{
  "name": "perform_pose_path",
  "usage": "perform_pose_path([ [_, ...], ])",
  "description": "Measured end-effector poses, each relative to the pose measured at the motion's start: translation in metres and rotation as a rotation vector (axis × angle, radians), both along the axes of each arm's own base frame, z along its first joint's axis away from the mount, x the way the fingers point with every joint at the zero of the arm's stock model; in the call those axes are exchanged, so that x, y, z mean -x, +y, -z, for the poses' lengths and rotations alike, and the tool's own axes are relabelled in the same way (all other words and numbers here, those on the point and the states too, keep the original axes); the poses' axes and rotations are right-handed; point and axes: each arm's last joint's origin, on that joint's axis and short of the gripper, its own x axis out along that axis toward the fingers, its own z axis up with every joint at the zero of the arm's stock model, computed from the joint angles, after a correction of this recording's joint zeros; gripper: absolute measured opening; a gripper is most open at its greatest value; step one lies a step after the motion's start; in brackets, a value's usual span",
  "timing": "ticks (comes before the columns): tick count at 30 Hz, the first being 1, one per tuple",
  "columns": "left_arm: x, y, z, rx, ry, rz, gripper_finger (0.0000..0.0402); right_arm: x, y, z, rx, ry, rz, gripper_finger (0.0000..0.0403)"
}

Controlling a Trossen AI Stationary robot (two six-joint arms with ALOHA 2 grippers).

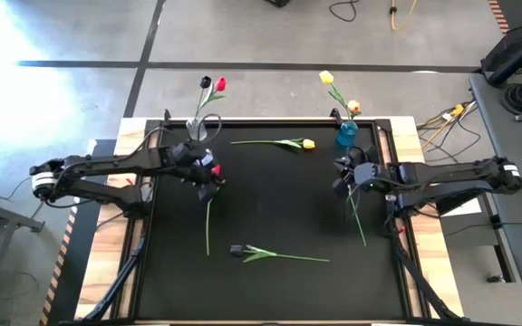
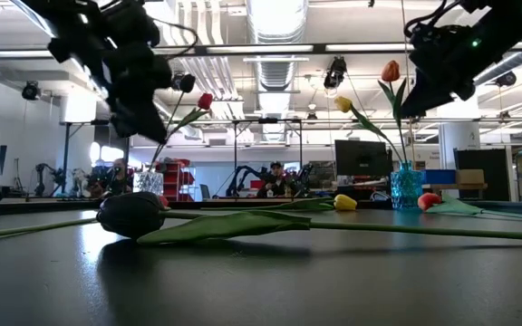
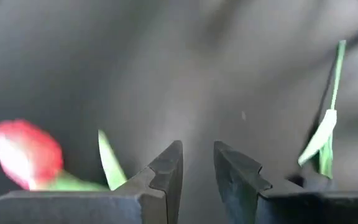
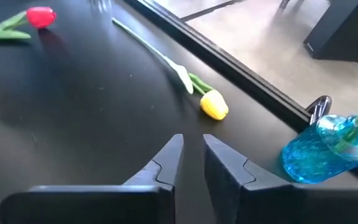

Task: Sort flowers into vase by color
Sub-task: Put the red tulip into the transparent flower vase

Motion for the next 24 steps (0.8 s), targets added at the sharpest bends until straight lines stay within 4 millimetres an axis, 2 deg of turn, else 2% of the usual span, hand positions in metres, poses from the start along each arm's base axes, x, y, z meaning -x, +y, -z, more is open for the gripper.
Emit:
perform_pose_path([
  [4, 0.010, -0.008, 0.007, 0.149, 0.159, -0.168, 0.0076, 0.001, 0.002, 0.006, -0.003, 0.016, -0.008, 0.0079],
  [9, 0.015, -0.017, 0.019, 0.197, 0.235, -0.322, 0.0092, 0.002, 0.002, 0.010, -0.003, 0.029, -0.009, 0.0098],
  [15, 0.015, -0.019, 0.026, 0.157, 0.223, -0.467, 0.0146, 0.003, 0.002, 0.012, -0.005, 0.037, -0.014, 0.0104],
  [24, 0.001, -0.015, 0.045, 0.124, 0.271, -0.511, 0.0237, 0.003, 0.002, 0.014, -0.005, 0.041, -0.013, 0.0098],
])
